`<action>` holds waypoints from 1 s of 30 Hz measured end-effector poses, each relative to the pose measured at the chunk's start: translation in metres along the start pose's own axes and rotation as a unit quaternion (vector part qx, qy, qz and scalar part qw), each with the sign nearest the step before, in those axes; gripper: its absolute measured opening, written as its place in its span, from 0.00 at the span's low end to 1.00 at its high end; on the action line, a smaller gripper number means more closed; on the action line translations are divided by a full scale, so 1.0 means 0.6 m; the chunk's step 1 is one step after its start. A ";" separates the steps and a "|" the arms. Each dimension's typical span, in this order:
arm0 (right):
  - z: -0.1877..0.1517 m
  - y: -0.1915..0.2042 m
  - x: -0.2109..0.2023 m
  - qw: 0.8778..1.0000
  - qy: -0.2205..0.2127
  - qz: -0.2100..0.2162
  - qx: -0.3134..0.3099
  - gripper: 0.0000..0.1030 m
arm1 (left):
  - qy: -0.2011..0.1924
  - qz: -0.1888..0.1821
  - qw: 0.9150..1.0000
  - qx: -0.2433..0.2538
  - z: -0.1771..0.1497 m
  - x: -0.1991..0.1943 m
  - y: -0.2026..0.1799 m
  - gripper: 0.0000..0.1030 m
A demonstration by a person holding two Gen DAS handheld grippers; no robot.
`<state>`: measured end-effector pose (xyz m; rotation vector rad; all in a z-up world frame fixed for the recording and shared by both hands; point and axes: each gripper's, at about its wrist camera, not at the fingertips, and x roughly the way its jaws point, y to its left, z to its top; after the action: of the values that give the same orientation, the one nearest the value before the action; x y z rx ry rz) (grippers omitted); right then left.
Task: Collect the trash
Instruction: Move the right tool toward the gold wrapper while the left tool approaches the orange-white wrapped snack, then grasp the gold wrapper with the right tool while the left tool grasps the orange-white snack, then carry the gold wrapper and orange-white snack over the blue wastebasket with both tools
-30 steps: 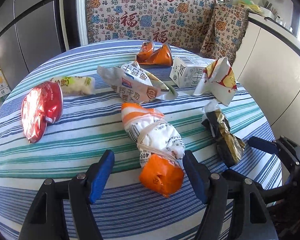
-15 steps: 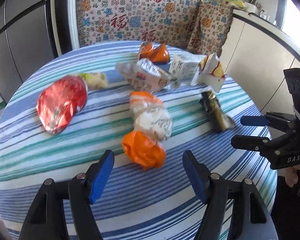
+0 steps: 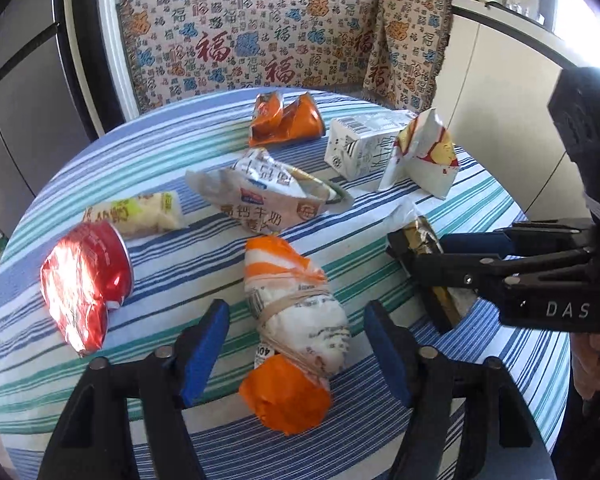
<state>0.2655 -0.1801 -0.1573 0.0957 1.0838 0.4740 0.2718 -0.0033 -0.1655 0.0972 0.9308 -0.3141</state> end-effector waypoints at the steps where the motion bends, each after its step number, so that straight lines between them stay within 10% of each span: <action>1: 0.000 0.002 0.000 1.000 0.002 0.004 -0.004 0.39 | 0.002 -0.002 1.000 0.001 0.000 -0.001 -0.001 0.47; 30: -0.091 -0.162 -0.182 0.995 -0.069 -0.038 0.054 0.38 | -0.012 -0.116 0.992 0.037 0.027 -0.031 -0.234 0.47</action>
<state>0.2085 -0.3210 -0.1224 0.1790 0.9727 0.3347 0.2310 -0.1362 -0.1338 0.0529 0.9070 -0.5643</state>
